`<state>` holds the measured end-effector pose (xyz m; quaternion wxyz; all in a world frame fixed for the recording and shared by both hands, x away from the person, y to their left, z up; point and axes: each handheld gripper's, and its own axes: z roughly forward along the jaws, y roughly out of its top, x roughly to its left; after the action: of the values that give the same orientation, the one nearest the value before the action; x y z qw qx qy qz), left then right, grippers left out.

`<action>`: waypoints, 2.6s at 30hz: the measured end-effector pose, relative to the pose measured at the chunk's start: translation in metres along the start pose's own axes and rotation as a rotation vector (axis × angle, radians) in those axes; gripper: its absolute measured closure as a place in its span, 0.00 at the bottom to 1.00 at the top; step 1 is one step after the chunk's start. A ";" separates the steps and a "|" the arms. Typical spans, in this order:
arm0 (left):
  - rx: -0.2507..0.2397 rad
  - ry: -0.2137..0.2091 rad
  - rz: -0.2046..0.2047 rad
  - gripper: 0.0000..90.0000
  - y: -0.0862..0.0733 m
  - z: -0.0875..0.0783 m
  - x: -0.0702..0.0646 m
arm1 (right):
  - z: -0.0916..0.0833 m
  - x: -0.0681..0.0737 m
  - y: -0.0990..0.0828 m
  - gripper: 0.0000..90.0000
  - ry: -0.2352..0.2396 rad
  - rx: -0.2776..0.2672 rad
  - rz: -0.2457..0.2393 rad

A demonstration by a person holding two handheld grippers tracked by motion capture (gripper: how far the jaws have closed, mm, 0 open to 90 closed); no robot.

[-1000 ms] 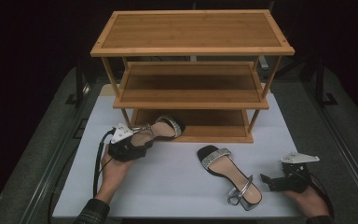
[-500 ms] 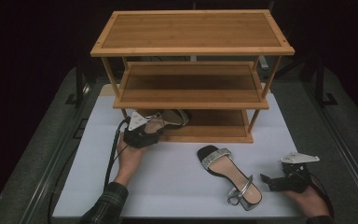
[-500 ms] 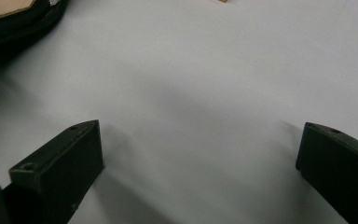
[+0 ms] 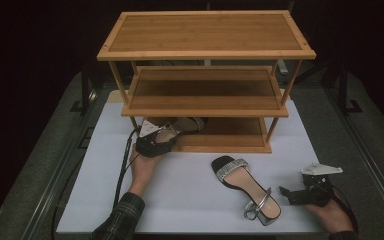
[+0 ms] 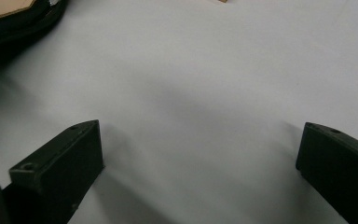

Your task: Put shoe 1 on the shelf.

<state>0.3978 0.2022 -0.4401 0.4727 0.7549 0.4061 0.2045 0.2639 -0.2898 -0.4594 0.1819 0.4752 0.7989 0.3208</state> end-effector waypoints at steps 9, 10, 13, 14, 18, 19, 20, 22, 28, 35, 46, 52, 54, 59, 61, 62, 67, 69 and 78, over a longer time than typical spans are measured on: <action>0.087 -0.002 0.021 0.31 -0.003 0.000 0.002 | 0.000 0.000 0.000 0.00 0.000 -0.001 0.000; 0.094 0.002 0.027 0.29 -0.002 -0.002 0.002 | 0.000 0.000 0.000 0.00 0.000 -0.001 0.000; 0.086 0.009 0.019 0.27 0.000 -0.012 0.001 | 0.000 0.000 0.000 0.00 0.000 -0.001 0.000; 0.087 0.005 0.015 0.27 0.000 -0.015 0.001 | 0.000 0.000 0.000 0.00 0.000 -0.001 0.000; 0.093 0.012 0.046 0.26 0.001 -0.029 0.001 | 0.000 0.000 0.000 0.00 0.000 -0.001 -0.001; 0.087 0.018 0.047 0.27 0.000 -0.035 0.001 | 0.000 0.000 0.000 0.00 0.000 -0.001 0.000; 0.089 0.021 0.055 0.27 0.000 -0.040 0.001 | 0.000 0.000 0.000 0.00 0.000 -0.001 -0.001; 0.081 0.016 0.066 0.33 -0.002 -0.055 0.004 | 0.000 0.000 0.000 0.00 0.000 -0.001 -0.001; 0.091 -0.004 0.104 0.59 -0.014 -0.081 0.016 | 0.000 0.000 0.000 0.00 0.000 0.000 -0.001; 0.124 -0.020 0.128 0.67 -0.021 -0.066 0.020 | 0.000 0.000 0.000 0.00 -0.001 0.000 -0.001; 0.124 -0.106 0.171 0.70 -0.020 -0.054 0.003 | 0.000 0.000 0.000 0.00 0.000 -0.001 -0.002; 0.121 -0.134 0.197 0.67 -0.013 -0.035 -0.018 | 0.000 0.000 0.000 0.00 -0.001 0.000 -0.001; 0.119 -0.141 0.205 0.66 -0.011 -0.030 -0.024 | 0.000 0.000 0.000 0.00 -0.001 0.000 -0.001; 0.115 -0.157 0.207 0.64 -0.007 -0.019 -0.033 | 0.000 0.000 0.000 0.00 0.000 0.000 0.000; 0.117 -0.161 0.211 0.63 -0.006 -0.017 -0.036 | 0.000 0.000 0.000 0.00 0.000 0.000 -0.001; 0.116 -0.161 0.210 0.63 -0.006 -0.016 -0.038 | 0.000 0.000 0.000 0.00 0.000 0.000 -0.002; 0.116 -0.172 0.210 0.62 -0.005 -0.012 -0.042 | 0.000 0.000 0.000 0.00 -0.001 0.000 -0.001; 0.117 -0.173 0.208 0.62 -0.005 -0.012 -0.043 | 0.000 0.000 0.000 0.00 -0.001 0.000 -0.001; 0.134 -0.171 0.191 0.50 -0.003 -0.024 -0.035 | 0.000 0.000 0.000 0.00 -0.001 0.001 -0.001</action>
<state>0.3592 0.1877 -0.4288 0.4325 0.8346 0.3035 0.1557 0.2638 -0.2898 -0.4592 0.1823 0.4750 0.7991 0.3201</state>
